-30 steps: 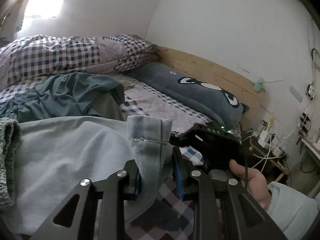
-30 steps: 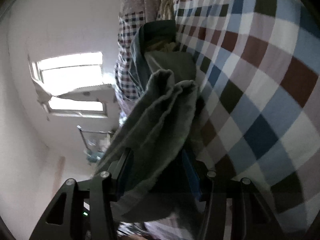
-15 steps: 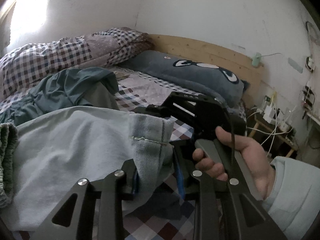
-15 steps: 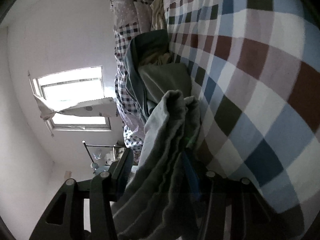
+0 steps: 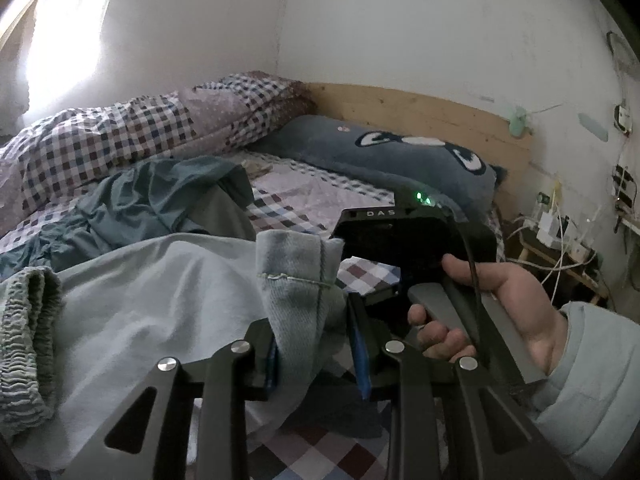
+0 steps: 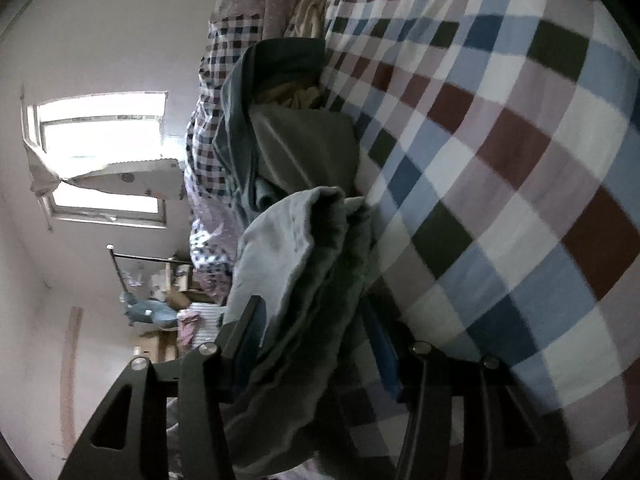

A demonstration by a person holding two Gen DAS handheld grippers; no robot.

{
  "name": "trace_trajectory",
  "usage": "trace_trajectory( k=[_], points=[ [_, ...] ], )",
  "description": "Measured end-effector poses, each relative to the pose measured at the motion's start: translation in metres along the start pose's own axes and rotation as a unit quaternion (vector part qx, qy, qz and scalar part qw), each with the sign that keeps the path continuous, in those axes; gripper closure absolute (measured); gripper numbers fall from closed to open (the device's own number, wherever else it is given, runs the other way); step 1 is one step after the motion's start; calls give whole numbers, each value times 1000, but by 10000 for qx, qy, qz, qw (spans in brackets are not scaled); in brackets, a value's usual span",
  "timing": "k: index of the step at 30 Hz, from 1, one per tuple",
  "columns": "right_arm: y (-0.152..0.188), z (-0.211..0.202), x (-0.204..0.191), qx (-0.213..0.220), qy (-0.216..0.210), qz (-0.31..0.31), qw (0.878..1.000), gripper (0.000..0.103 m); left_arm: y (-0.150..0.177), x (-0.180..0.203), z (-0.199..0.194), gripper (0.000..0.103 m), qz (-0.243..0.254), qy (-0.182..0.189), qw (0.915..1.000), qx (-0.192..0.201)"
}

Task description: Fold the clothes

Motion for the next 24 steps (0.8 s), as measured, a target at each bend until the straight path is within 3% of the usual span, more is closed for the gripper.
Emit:
trace_trajectory(
  k=[5,13,16,21,24],
  points=[
    [8,8,1,-138,-385,536,9977,45,-7,0,-5,73,97,-40,9999,62],
    [16,8,-3,-305,-284,590,9974,44,-23,-1,-7,74,239,-95,9996,86],
    [13,-3,-15,-174,-386,244,9988,44,-34,-2,-6,74,219,-79,9997,70],
    [3,-33,-35,202,-261,-899,9954,43,-57,-7,-10,74,-4,-117,9998,152],
    [3,-38,-24,59,-393,-541,9977,43,-69,-6,-9,74,-141,-117,9996,210]
  ],
)
Point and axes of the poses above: each gripper's, at about its wrist camera, not at the fingertips, and z roughly the way its jaws point, x to its right, y to its underside, the point moved 7 cm from there along z, roughly the way its jaws point, and after that the axes turned 10 degrees about x, right-handed, at the moved point
